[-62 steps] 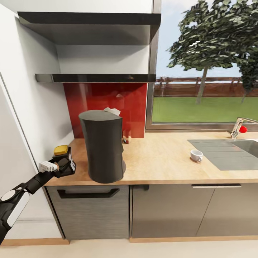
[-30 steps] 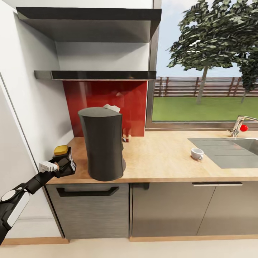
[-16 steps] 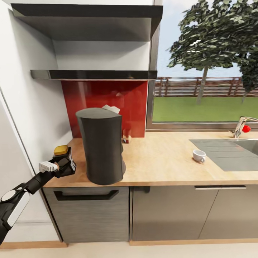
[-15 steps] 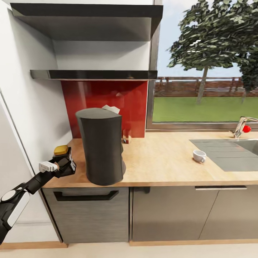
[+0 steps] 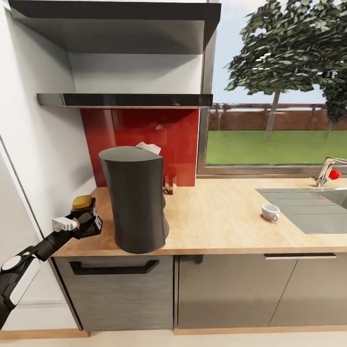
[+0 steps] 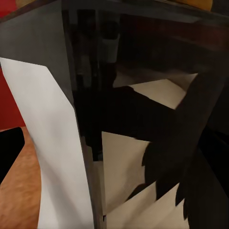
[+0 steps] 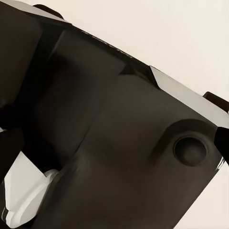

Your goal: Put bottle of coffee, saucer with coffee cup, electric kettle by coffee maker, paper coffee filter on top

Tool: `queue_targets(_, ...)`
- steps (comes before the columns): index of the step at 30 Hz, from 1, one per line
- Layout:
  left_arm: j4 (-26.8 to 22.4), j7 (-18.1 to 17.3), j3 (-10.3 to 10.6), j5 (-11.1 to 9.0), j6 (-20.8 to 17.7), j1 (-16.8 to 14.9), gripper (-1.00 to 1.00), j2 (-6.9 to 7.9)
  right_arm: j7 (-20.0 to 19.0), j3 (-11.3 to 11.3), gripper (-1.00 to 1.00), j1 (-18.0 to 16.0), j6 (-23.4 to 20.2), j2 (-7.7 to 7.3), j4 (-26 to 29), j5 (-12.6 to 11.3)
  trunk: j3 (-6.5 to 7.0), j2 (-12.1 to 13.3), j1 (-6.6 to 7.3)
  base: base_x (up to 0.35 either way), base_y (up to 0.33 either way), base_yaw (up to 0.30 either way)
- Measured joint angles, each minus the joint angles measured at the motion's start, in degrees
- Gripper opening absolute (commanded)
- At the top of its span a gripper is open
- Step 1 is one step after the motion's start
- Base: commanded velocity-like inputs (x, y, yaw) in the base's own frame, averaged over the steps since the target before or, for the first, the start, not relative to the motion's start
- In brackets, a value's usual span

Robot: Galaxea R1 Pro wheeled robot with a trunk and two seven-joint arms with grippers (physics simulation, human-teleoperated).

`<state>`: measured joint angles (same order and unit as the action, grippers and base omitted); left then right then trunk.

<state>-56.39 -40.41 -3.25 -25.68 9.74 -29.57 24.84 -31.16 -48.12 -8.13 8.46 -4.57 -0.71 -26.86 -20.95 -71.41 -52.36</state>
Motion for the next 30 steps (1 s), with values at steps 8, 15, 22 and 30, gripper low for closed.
queue_targets(8,0.0,0.0,0.0,0.0,0.0,0.0,-1.0,-0.01,0.0,0.0,1.0,0.0,0.0,0.0,0.0,0.0,0.0,0.0,0.0,0.047,0.0,0.0)
queue_targets(15,0.01,0.0,0.0,0.04,0.0,0.0,-1.0,0.02,0.0,0.0,1.0,0.0,0.0,0.0,0.0,0.0,-0.35,-0.79,-0.43,0.002,0.0,0.0)
queue_targets(22,0.0,0.0,0.0,0.0,0.0,0.0,-1.0,-0.05,0.0,-0.12,1.0,0.0,-0.06,0.0,0.0,0.03,-1.08,-2.41,-1.32,0.0,0.0,0.0)
queue_targets(30,0.0,-0.01,0.0,0.0,0.0,0.0,-1.0,-0.05,0.0,-0.17,1.0,0.0,-0.09,0.0,0.0,0.13,-1.08,-2.41,-1.32,0.0,0.0,0.0)
